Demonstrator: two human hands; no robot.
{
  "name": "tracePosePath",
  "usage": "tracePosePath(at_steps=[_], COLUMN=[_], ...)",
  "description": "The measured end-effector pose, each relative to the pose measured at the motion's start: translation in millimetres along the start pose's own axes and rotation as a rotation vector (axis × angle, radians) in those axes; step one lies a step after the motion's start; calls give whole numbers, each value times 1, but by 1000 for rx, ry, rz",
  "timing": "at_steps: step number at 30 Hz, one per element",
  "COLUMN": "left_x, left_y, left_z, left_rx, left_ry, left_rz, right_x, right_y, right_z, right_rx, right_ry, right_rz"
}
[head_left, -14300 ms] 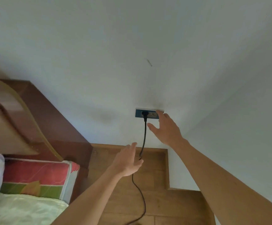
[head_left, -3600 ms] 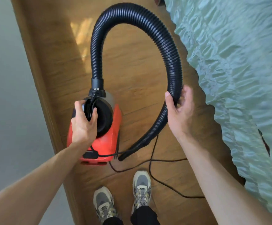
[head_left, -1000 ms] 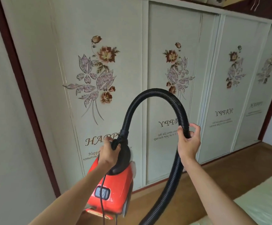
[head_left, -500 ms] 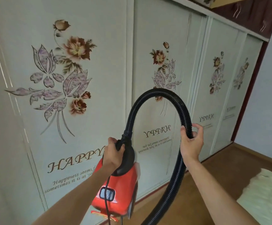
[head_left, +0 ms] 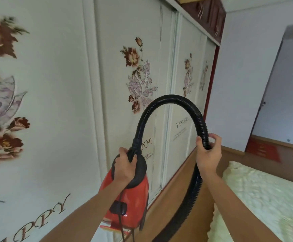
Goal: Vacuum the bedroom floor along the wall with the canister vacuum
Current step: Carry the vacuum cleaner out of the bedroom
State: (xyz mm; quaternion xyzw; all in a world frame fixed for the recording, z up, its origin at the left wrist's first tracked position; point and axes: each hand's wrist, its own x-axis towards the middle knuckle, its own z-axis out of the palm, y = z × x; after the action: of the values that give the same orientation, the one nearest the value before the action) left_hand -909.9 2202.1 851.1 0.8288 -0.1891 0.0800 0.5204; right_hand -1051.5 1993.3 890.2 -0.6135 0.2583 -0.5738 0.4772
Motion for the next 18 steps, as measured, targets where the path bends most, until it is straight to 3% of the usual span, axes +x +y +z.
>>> tracePosePath(at_steps=[8,18], left_x=[64,183], left_y=[12,41], left_z=[93,248], left_rx=[-56,-109], left_ry=[-121,-228], left_rz=[62,140], right_x=[67,215], right_y=[47,137], right_z=[-2,18], right_rx=[-67,-116], right_ry=[139,280], right_rz=[-32,-24])
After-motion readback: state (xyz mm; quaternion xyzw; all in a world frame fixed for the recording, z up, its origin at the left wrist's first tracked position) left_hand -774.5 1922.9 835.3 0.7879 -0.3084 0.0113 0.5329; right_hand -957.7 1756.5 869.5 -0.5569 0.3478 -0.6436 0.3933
